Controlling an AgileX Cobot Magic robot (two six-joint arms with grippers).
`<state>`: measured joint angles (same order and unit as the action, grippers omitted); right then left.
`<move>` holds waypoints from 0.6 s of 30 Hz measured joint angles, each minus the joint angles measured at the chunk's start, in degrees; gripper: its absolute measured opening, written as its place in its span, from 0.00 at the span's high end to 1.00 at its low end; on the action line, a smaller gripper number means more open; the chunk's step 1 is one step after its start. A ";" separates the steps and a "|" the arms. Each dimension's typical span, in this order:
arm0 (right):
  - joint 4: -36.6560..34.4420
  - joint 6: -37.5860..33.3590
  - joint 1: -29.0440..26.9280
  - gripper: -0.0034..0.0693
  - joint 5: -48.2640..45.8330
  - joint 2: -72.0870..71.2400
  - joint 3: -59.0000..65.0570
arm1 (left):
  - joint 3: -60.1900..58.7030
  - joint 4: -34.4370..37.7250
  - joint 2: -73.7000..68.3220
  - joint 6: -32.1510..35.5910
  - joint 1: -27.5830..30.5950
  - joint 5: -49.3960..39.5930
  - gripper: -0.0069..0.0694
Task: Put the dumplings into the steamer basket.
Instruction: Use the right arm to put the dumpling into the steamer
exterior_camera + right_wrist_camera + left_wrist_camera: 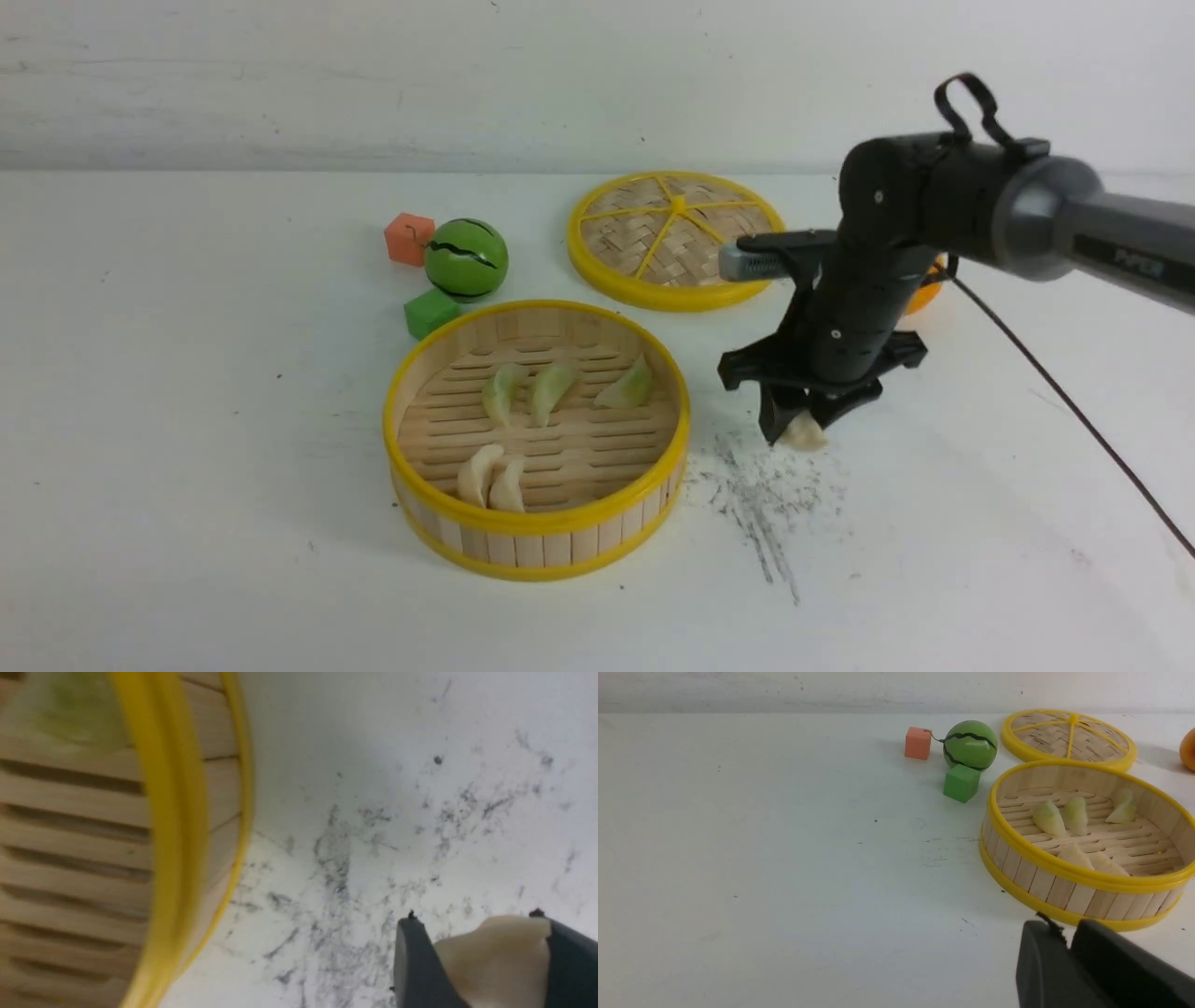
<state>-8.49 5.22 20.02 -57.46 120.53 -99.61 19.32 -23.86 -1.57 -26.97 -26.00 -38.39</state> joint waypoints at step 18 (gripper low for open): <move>-4.11 4.68 15.02 0.56 14.96 2.73 0.00 | 0.00 0.00 0.00 0.00 0.00 0.00 0.80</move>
<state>-12.60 9.91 35.04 -42.50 123.26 -99.61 19.32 -23.86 -1.57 -26.97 -26.00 -38.39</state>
